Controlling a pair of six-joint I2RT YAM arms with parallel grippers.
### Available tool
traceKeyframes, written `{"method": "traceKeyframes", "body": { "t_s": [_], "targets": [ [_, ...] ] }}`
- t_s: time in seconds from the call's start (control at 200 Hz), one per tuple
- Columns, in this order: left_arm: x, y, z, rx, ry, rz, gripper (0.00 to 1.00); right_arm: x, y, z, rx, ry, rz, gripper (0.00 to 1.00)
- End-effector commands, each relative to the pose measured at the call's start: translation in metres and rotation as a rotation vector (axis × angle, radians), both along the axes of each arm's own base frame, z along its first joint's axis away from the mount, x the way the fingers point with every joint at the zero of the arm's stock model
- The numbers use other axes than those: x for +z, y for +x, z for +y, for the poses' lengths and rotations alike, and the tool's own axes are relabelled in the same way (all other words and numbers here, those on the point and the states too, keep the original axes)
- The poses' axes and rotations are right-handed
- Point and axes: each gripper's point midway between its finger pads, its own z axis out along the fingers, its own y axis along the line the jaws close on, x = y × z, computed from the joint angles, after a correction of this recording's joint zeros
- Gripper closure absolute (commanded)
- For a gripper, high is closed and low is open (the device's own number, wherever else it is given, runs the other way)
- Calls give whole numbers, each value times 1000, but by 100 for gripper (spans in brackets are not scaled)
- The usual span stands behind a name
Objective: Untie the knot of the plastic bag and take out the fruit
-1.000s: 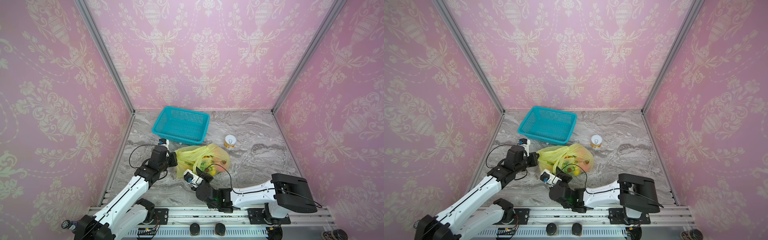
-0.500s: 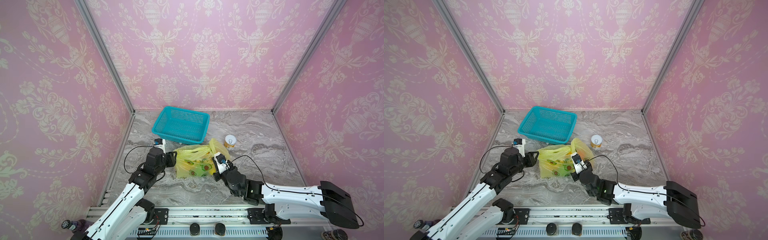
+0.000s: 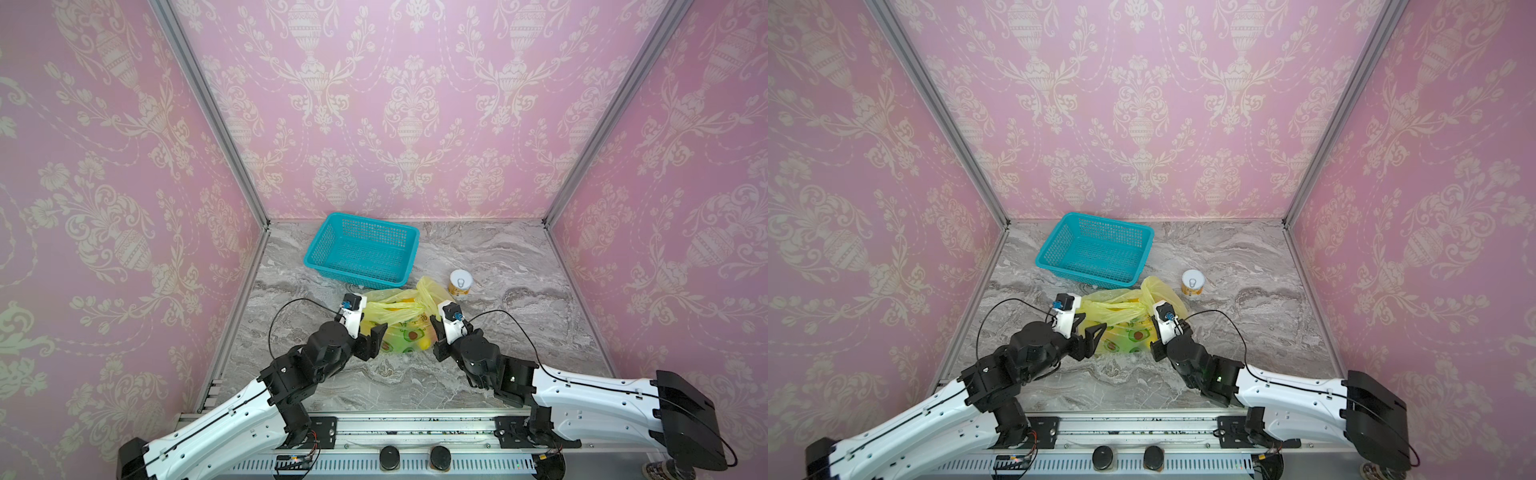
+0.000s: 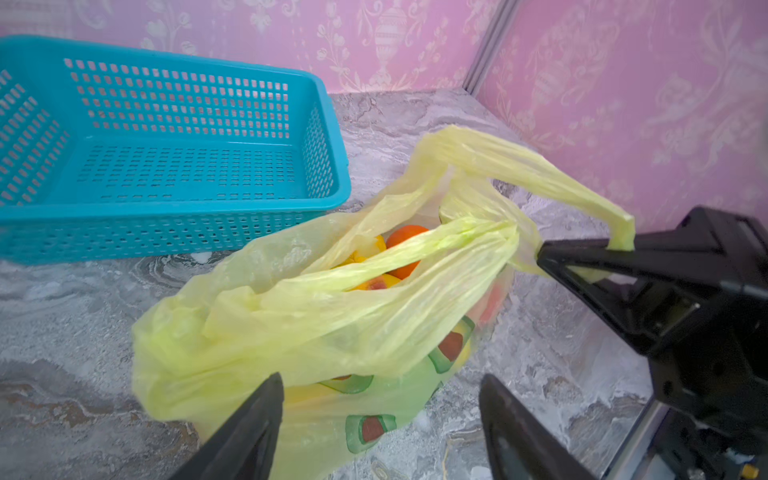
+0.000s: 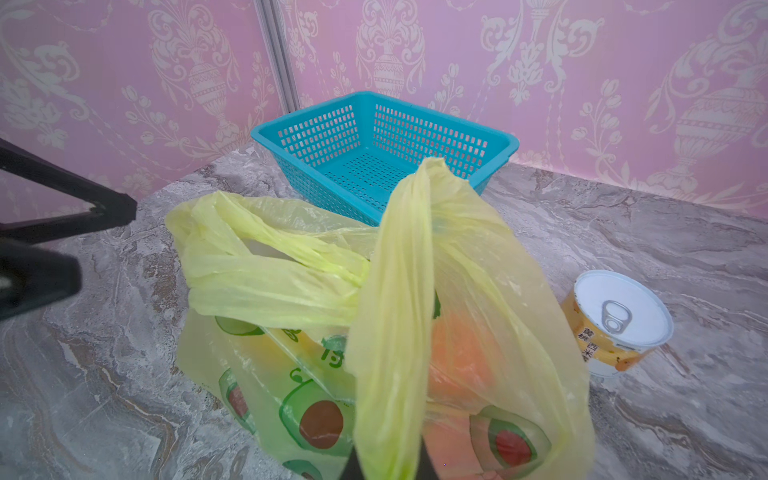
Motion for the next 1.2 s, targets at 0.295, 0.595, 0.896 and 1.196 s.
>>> {"method": "traceKeyframes", "body": {
  "t_s": [0.295,0.595,0.896,1.196],
  "targets": [
    [5,-7,-46,-97,278,-228,4,-6,-2,-7,1,34,34,100],
    [6,31,-47,120,488,-334,1,-7,-2,-1,24,53,49,100],
    [24,70,-41,226,414,-273,100,-10,4,-10,-29,50,60,100],
    [65,74,10,353,251,-236,100,-5,23,-48,-205,167,138,100]
  ]
}}
